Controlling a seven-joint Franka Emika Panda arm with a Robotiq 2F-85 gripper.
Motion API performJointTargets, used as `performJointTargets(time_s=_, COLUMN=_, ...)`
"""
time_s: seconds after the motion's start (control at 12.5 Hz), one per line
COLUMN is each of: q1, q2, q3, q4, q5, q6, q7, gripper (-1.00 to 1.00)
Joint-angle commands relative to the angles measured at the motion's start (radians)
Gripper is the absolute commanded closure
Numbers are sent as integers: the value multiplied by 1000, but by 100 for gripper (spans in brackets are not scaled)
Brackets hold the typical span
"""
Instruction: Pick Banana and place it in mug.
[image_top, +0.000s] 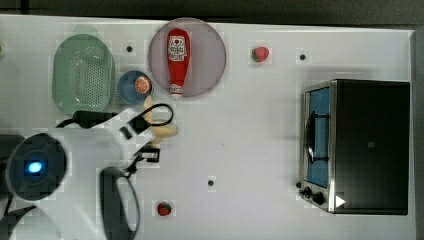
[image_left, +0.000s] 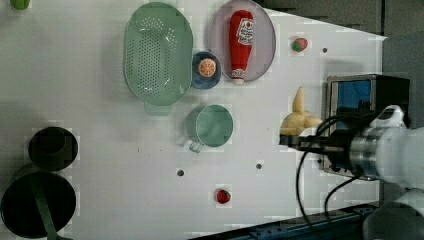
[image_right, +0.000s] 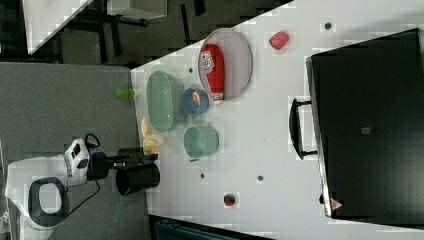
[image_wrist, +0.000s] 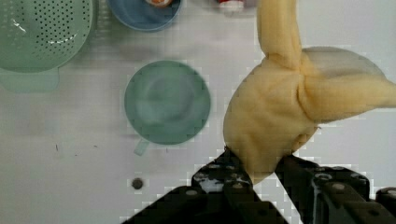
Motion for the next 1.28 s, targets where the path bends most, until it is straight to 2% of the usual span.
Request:
performJointTargets(time_s=0.08, q1=13, q2=66, q3=44, q4=-4, q5=1, q6=13, q7=248, gripper=42)
performJointTargets(time_s=0.32, q1=14, q2=150, q3=85, q4=-30, q5=1, q6=132, q7=365, gripper=42)
performJointTargets(time_s=0.56, q1=14, q2=236, q3=89, q4=-68, q5=-3, q6=263, q7=388, gripper=42)
performJointTargets(time_s=0.8, q1=13, q2=306, q3=85, q4=-80, q5=-6, q6=320, q7=420, gripper=42)
performJointTargets(time_s=0.88, q1=13, q2=320, q3=78, q4=-82, q5=-12, q6=323, q7=460, gripper=36)
performJointTargets(time_s=1.28, q1=13, q2=362, q3=73, q4=-97, q5=-45, q6=393, q7=522, gripper=-73)
